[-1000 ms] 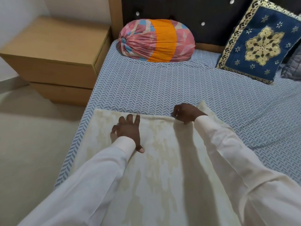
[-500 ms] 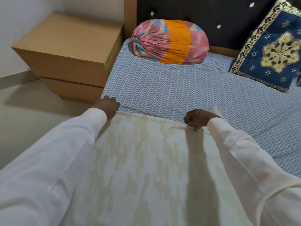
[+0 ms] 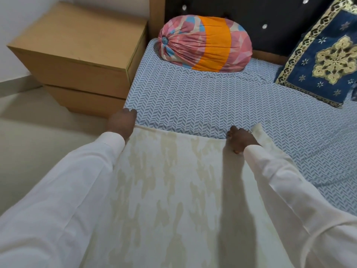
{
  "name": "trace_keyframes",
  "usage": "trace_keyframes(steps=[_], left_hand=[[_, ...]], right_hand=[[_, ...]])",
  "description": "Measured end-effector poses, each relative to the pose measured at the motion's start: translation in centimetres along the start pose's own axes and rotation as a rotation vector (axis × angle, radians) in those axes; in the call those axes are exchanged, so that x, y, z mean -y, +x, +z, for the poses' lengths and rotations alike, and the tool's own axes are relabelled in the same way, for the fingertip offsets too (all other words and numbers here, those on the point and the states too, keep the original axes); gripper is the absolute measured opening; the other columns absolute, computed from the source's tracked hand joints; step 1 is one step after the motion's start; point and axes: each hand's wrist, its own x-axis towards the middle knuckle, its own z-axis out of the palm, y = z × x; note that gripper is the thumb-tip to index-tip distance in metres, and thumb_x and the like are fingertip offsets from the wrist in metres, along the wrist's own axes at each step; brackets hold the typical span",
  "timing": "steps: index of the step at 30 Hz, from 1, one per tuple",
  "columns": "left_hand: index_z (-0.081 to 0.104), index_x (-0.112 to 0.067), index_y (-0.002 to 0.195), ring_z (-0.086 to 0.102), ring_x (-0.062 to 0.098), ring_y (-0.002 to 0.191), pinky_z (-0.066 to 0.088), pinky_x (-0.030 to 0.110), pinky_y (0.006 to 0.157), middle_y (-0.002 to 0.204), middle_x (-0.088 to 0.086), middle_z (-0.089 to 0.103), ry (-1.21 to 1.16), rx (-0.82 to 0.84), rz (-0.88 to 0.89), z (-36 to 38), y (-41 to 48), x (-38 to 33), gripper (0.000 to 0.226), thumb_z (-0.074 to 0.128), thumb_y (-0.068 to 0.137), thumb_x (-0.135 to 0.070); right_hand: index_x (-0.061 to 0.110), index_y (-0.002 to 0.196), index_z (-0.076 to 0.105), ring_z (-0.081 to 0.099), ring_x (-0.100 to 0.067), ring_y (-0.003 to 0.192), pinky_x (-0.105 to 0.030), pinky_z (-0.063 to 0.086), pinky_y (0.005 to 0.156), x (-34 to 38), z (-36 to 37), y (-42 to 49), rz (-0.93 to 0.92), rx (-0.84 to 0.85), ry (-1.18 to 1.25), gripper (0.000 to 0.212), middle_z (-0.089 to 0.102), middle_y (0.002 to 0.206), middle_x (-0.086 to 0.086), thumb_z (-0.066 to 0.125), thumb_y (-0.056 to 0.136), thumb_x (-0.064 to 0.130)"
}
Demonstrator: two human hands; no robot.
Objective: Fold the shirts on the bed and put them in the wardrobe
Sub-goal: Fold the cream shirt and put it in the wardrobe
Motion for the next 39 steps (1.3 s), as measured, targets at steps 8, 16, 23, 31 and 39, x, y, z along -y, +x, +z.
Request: trace_keyframes(steps=[8, 16, 23, 31, 39], left_hand=[[0.032, -0.021, 0.148, 0.051, 0.036, 0.12, 0.046, 0.047, 0.1, 0.142, 0.013, 0.045, -0.626, -0.03, -0.199, 1.0, -5.3, 1.4, 0.065, 0.053, 0.089, -0.005], [0.056, -0.009, 0.125, 0.05, 0.038, 0.105, 0.042, 0.041, 0.093, 0.116, 0.017, 0.051, -0.509, -0.133, -0.176, 1.9, -21.4, 1.5, 0.042, 0.063, 0.084, -0.007], [0.05, -0.018, 0.119, 0.046, 0.029, 0.113, 0.047, 0.036, 0.088, 0.123, 0.006, 0.048, -0.423, 0.142, -0.265, 2.8, -31.5, -0.4, 0.041, 0.067, 0.085, -0.034], [0.033, -0.006, 0.135, 0.051, 0.035, 0.121, 0.047, 0.039, 0.093, 0.135, 0.015, 0.048, -0.371, 0.389, -0.496, 1.1, -37.1, 0.2, 0.077, 0.07, 0.082, -0.046], [0.05, -0.004, 0.134, 0.057, 0.029, 0.116, 0.048, 0.032, 0.092, 0.135, 0.015, 0.056, -0.374, 0.567, -0.381, 0.8, -41.4, 1.4, 0.056, 0.063, 0.09, -0.035]], right_hand=[[0.014, 0.127, 0.039, 0.057, -0.041, 0.113, -0.045, 0.043, 0.089, 0.8, 1.8, -1.6, 0.042, -0.18, 0.041, 0.031, 0.046, 0.127, -0.019, 0.035, 0.102, 0.032], [-0.005, 0.138, 0.045, 0.046, -0.046, 0.124, -0.044, 0.036, 0.106, -0.4, 1.6, -9.1, -0.081, -0.301, 0.386, 0.051, 0.045, 0.133, -0.034, 0.054, 0.088, -0.007], [0.015, 0.107, 0.066, 0.063, -0.029, 0.08, -0.037, 0.049, 0.079, 5.4, 11.0, -24.1, -0.28, -0.328, 0.535, 0.031, 0.057, 0.088, -0.003, 0.067, 0.081, 0.0], [0.019, 0.099, 0.066, 0.055, -0.019, 0.081, -0.028, 0.037, 0.069, 7.0, 17.2, -35.9, -0.23, -0.188, 0.528, 0.018, 0.056, 0.088, 0.0, 0.061, 0.084, 0.01], [0.027, 0.109, 0.063, 0.053, -0.021, 0.095, -0.032, 0.038, 0.076, 6.4, 21.2, -42.3, -0.304, -0.283, 0.425, 0.033, 0.06, 0.102, 0.003, 0.059, 0.079, 0.041]])
